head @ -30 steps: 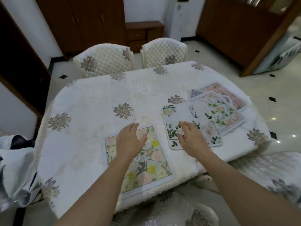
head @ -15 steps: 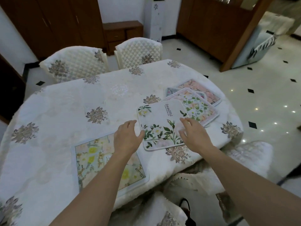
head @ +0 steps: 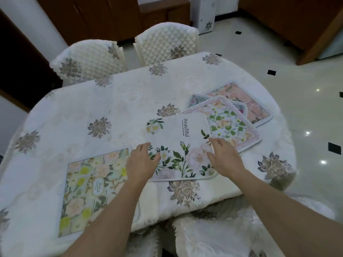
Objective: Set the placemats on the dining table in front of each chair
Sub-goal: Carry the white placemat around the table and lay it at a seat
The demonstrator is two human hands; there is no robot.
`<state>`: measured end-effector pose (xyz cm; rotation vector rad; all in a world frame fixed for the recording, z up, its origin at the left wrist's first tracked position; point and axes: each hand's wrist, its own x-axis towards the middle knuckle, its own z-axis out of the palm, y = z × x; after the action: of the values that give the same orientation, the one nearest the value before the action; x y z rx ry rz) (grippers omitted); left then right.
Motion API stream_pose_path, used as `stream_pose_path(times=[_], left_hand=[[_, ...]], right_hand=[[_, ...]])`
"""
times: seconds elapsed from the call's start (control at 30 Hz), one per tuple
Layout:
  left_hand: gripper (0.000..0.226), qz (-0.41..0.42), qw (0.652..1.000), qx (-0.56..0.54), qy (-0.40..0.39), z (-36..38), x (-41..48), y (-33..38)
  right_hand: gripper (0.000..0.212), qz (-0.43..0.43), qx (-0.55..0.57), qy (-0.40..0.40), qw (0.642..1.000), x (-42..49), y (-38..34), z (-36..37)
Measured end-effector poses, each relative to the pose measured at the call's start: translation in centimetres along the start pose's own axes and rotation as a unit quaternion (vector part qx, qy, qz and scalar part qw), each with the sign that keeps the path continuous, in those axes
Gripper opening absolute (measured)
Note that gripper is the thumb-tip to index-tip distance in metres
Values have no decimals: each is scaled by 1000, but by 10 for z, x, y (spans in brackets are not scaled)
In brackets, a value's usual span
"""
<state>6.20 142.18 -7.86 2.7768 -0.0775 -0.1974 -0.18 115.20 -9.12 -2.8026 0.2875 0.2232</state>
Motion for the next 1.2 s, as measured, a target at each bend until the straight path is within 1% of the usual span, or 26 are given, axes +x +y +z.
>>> stream_pose_path(times=[0.17, 0.27, 0.43, 0.53, 0.6, 0.67, 0.73, 0.8, 0.87, 0.93, 0.97, 1.07, 1.2], left_hand=[[53, -58, 998, -32, -9, 10, 8, 6], [53, -83, 995, -50, -12, 18, 18, 1], [55, -80, 995, -35, -50, 36, 37, -8], [63, -113, 990, -54, -63, 50, 51, -12], [68, -128, 989, -50, -48, 57, 57, -10], [73, -132, 990, -44, -32, 60, 61, -7], [76, -159, 985, -64, -29, 61, 67, -7], [69, -207, 971, -113, -36, 64, 75, -14], [53, -238, 956, -166, -37, 67, 81, -20], [36, -234, 952, -193, -45, 68, 81, -19], [33, -224, 954, -196, -43, 68, 79, -16], [32, -176, 966, -188, -12, 63, 71, -3], [34, -102, 977, -189, 7, 46, 66, 25]], right_hand=[[48, 6, -2, 7, 1000, 24, 12, 6], [41, 43, 33, 16, 998, 41, 13, 13], [42, 116, 93, 11, 989, 58, 14, 20], [30, 140, 138, 24, 980, 65, 16, 28], [21, 157, 164, 44, 973, 70, 16, 35], [21, 180, 201, 53, 961, 74, 14, 37], [29, 201, 220, 58, 953, 77, 13, 38], [31, 206, 230, 62, 949, 82, 14, 39], [23, 203, 260, 46, 943, 87, 14, 38], [24, 187, 296, 27, 936, 89, 12, 36], [26, 178, 311, 24, 933, 88, 11, 36], [25, 173, 333, 30, 926, 82, 11, 30], [22, 202, 322, 66, 923, 67, 23, 8]])
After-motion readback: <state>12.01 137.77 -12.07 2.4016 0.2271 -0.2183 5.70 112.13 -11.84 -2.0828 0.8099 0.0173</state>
